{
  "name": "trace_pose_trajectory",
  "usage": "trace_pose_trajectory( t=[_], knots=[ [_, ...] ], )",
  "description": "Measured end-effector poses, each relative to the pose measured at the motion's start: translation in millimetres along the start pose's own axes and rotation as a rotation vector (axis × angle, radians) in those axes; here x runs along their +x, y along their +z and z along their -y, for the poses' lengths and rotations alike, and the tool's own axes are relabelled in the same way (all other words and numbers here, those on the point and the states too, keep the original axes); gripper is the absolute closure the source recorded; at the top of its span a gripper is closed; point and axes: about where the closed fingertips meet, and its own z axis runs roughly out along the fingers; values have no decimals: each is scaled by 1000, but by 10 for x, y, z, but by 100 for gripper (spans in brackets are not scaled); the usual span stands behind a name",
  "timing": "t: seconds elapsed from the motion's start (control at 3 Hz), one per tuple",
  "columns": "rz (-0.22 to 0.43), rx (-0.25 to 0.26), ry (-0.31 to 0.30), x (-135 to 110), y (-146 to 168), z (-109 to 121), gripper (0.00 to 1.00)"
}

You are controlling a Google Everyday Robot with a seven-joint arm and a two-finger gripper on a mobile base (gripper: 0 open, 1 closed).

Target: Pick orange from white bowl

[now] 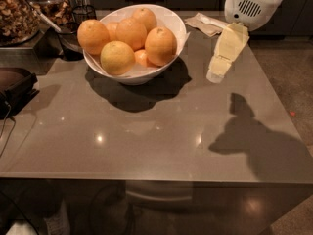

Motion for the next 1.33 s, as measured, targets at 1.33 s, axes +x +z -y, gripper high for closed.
trace_pose_trajectory(
  t=[1.33],
  knots=[
    [43,29,-103,-1022,146,308,0]
  ],
)
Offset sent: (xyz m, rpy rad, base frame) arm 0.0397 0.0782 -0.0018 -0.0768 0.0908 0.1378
